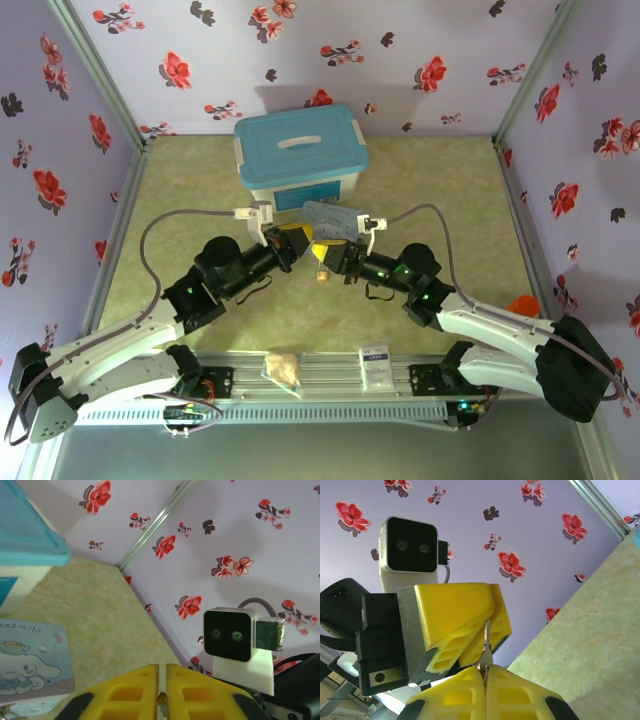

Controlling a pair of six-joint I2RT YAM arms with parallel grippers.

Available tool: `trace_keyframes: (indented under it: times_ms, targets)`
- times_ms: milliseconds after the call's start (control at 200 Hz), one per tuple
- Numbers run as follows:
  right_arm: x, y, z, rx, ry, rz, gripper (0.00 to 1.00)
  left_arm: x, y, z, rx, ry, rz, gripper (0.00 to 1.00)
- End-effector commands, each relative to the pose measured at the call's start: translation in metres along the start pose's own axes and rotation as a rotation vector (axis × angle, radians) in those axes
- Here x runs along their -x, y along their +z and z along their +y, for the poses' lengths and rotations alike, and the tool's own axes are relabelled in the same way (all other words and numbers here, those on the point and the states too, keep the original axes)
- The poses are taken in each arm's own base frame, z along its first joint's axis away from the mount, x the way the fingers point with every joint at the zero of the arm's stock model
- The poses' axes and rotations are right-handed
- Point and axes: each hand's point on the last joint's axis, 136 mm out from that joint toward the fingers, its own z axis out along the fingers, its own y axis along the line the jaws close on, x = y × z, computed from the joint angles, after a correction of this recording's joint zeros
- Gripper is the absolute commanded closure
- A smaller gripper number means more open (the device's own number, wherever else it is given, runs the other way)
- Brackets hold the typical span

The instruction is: Unlock a padlock with a key

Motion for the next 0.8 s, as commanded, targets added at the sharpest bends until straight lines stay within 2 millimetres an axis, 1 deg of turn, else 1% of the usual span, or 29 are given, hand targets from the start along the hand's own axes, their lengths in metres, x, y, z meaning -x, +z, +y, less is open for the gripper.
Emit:
trace_keyframes:
  times_ms: [0, 205, 230, 295, 365, 395, 415, 430, 530, 570, 620, 685, 795]
  targets:
    - [0.006, 0.0, 0.014, 0.042, -0.032, -0.013, 1.0, 0.009, -0.003, -0.006, -0.015, 0.015, -0.017, 1.0]
    - [0.009, 0.0, 0.018, 0.052, -0.036, -0.017, 1.0, 0.008, -0.004, -0.005, -0.012, 0.015, -0.015, 1.0]
    - [0.01, 0.001, 0.018, 0.05, -0.035, -0.021, 0.91, 0.008, -0.004, -0.005, -0.012, 0.013, -0.015, 1.0]
    - [0.012, 0.0, 0.015, 0.036, -0.03, -0.034, 0.61, 0.007, -0.004, -0.005, -0.013, 0.008, -0.015, 1.0]
    - [0.013, 0.0, 0.015, 0.042, -0.031, -0.046, 0.53, 0.009, -0.005, -0.004, -0.015, -0.004, -0.023, 1.0]
    - [0.014, 0.0, 0.015, 0.044, -0.025, -0.053, 0.48, 0.009, -0.005, -0.004, -0.018, -0.021, -0.033, 1.0]
    - [0.014, 0.0, 0.015, 0.05, -0.02, -0.059, 0.42, 0.009, -0.004, -0.002, -0.019, -0.041, -0.041, 1.0]
    - [0.015, 0.0, 0.015, 0.054, -0.016, -0.065, 0.41, 0.009, -0.004, -0.001, -0.02, -0.058, -0.049, 1.0]
    - [0.018, 0.001, 0.021, 0.112, 0.004, -0.09, 0.4, 0.007, -0.002, 0.004, -0.05, -0.153, -0.099, 1.0]
    - [0.018, 0.002, 0.02, 0.114, 0.01, -0.092, 0.41, 0.008, -0.002, 0.006, -0.049, -0.168, -0.114, 1.0]
    - [0.017, 0.004, 0.018, 0.113, 0.015, -0.091, 0.43, 0.009, -0.003, 0.01, -0.039, -0.17, -0.132, 1.0]
    - [0.017, 0.004, 0.017, 0.113, 0.017, -0.096, 0.5, 0.012, -0.005, 0.013, -0.025, -0.18, -0.157, 1.0]
    - [0.018, 0.003, 0.017, 0.113, 0.014, -0.103, 0.54, 0.016, -0.008, 0.012, -0.044, -0.194, -0.184, 1.0]
